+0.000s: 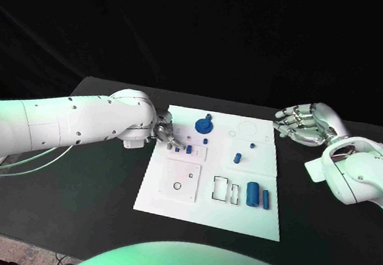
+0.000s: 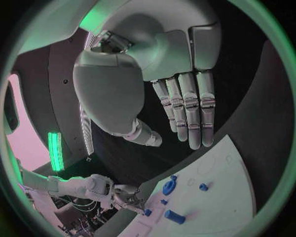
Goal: Assemble the parts on the task board
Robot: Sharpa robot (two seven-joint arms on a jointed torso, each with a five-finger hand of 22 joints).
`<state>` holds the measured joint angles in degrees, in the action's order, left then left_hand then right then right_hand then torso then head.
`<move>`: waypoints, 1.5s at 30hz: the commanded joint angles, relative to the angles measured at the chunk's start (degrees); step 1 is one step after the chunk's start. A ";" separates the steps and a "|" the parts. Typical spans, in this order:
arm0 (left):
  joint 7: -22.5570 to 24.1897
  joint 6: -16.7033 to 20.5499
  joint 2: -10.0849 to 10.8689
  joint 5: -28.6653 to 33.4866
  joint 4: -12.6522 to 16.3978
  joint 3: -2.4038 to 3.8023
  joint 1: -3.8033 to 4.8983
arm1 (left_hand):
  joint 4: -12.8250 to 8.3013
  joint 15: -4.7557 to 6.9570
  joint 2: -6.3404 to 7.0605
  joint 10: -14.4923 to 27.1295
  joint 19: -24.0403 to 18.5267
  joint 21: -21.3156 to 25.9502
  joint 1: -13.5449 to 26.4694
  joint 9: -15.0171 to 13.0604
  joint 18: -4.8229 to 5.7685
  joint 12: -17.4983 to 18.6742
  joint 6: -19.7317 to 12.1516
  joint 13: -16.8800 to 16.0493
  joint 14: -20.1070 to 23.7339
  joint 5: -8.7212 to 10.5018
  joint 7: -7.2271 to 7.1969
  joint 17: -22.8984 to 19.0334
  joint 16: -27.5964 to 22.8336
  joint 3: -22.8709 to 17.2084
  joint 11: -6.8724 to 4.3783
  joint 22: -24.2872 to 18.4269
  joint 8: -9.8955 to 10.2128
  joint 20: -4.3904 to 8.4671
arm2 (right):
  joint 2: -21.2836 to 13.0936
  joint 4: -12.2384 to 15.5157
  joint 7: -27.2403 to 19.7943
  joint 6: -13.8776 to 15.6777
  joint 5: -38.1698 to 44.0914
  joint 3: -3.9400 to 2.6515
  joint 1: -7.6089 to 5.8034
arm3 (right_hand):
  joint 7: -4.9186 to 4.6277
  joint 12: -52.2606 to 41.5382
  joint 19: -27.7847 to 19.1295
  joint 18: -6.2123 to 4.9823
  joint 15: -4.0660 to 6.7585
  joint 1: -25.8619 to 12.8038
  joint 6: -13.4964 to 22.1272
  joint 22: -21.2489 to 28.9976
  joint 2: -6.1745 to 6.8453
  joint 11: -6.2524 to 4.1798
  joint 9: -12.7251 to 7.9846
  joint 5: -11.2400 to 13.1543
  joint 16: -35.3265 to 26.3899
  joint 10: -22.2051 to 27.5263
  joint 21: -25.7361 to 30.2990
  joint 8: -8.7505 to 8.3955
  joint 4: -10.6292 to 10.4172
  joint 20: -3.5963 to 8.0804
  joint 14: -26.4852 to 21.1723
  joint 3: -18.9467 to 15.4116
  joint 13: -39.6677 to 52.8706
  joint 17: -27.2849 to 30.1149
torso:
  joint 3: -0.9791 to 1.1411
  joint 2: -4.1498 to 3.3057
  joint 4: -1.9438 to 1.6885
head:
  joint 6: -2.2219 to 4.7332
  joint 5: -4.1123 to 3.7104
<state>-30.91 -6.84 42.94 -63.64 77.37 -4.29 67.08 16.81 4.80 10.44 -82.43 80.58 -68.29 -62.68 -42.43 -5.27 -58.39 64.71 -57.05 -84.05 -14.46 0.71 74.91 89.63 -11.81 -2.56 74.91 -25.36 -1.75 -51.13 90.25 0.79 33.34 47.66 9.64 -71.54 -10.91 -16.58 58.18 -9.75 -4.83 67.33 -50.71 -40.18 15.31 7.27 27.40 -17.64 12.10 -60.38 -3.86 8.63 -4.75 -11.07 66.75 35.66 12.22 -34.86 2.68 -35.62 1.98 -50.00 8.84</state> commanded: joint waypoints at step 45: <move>34.40 18.22 -5.59 -20.62 -3.32 -0.16 -2.19 | -0.43 -4.26 1.25 23.76 -11.66 46.99 -25.79 16.60 -4.55 44.62 -14.13 46.06 10.64 1.62 6.47 -25.58 -28.98 -0.10 7.08 -5.48 11.24 -3.79 | -0.29 -0.03 1.09 -1.08 0.89 -0.01 0.33 | -0.93 2.03 -1.39 -0.52 -0.57 1.43 0.44 1.39 -0.99 1.12 -0.71 -0.15 -1.59 1.44 0.00 0.15 1.95 -0.63 -1.54 0.56 -1.86 -0.09 | -0.04 -0.18 -0.02 | 0.00 -1.85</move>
<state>2.54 14.83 37.58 -78.20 74.27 -4.47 64.95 16.35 0.53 11.34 -58.68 68.77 -21.19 -88.35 -25.86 -9.30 -13.97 50.21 -11.02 -73.27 -12.99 7.10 49.03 60.33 -11.91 4.63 69.33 -14.39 -5.60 -51.40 90.12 1.39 32.61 47.35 9.65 -71.25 -11.47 -14.74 57.17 -9.76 -5.31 68.17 -50.14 -38.85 14.47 8.29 26.74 -17.87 10.87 -59.35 -3.87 8.63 -3.15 -11.68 65.59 36.30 10.44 -34.97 2.65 -35.80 1.96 -50.00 7.06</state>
